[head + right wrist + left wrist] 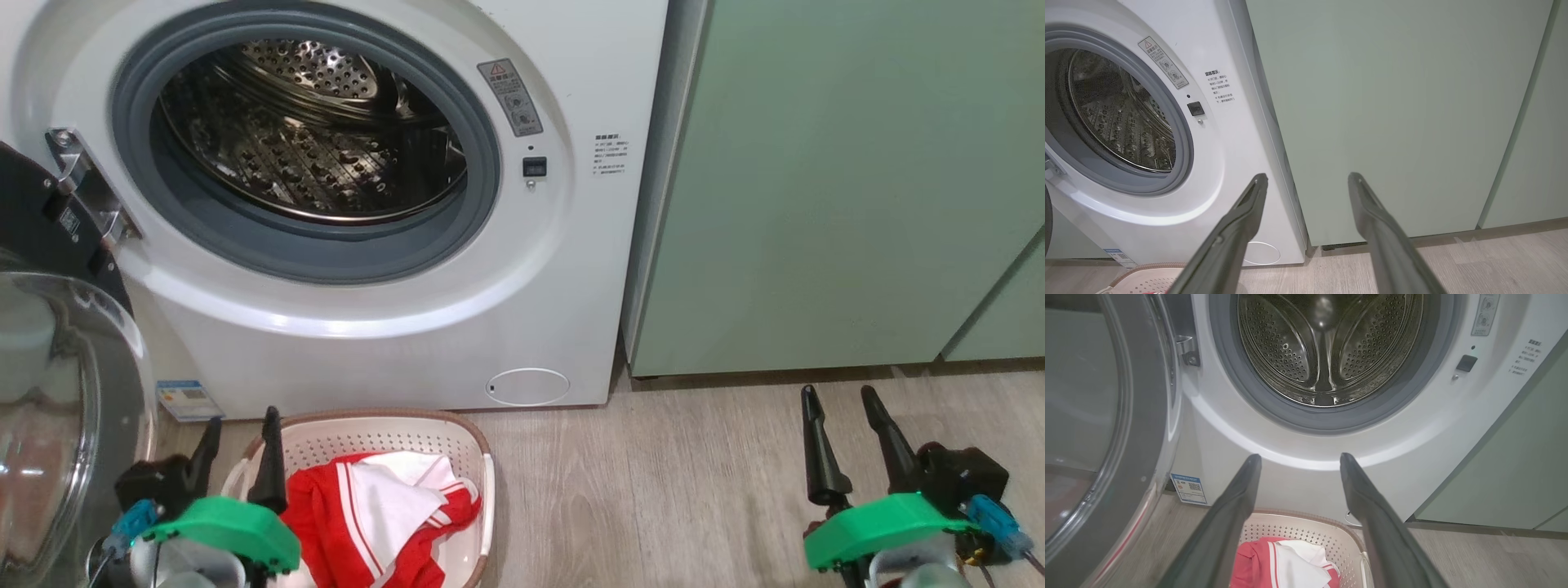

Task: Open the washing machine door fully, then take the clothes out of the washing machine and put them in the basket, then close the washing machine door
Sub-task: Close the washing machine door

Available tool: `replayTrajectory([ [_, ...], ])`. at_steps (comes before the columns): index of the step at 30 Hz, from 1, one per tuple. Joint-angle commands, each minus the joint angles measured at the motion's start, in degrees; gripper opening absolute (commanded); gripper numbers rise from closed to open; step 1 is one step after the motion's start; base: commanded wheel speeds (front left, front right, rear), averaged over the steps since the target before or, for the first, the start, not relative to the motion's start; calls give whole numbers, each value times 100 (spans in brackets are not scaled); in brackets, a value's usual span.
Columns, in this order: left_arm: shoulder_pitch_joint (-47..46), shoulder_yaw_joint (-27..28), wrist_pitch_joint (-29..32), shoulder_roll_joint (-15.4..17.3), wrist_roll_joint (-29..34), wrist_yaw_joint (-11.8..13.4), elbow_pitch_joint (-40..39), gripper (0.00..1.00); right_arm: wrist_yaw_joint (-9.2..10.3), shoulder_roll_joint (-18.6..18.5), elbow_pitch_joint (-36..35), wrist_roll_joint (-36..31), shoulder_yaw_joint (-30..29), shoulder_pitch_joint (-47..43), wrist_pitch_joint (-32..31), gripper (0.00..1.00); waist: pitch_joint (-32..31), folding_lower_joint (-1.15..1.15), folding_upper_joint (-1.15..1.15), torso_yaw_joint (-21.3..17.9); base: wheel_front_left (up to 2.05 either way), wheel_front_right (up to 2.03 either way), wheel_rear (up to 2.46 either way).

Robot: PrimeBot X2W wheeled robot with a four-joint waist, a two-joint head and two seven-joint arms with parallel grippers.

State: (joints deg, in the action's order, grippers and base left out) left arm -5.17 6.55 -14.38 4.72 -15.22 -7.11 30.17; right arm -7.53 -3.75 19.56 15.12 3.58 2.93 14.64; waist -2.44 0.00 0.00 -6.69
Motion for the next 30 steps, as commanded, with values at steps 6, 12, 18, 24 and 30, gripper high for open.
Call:
replayTrajectory([
  [6, -208, 232, -62, 61, 133, -25, -141, 100, 4, 27, -192, -37, 96, 82, 36, 100, -13, 0, 0, 15, 0, 0, 0],
  [12, -246, 235, -62, 86, 183, -29, -76, 100, 4, 39, -178, -23, 98, 84, 36, 100, -9, 0, 0, 30, 0, 0, 0],
  [18, -272, 258, -62, 107, 242, -32, -91, 100, 4, 49, -160, -8, 100, 89, 36, 100, 12, 0, 0, 28, -20, 20, 0],
  [24, -289, 254, -62, 117, 258, -34, -65, 100, 4, 54, -144, 12, 101, 79, 36, 100, 25, 0, 0, 18, -116, 116, 0],
  [30, -295, 269, -62, 155, 245, -35, -59, 100, 4, 59, -129, 16, 114, 59, 36, 100, 31, 0, 0, 15, -194, 194, 0],
])
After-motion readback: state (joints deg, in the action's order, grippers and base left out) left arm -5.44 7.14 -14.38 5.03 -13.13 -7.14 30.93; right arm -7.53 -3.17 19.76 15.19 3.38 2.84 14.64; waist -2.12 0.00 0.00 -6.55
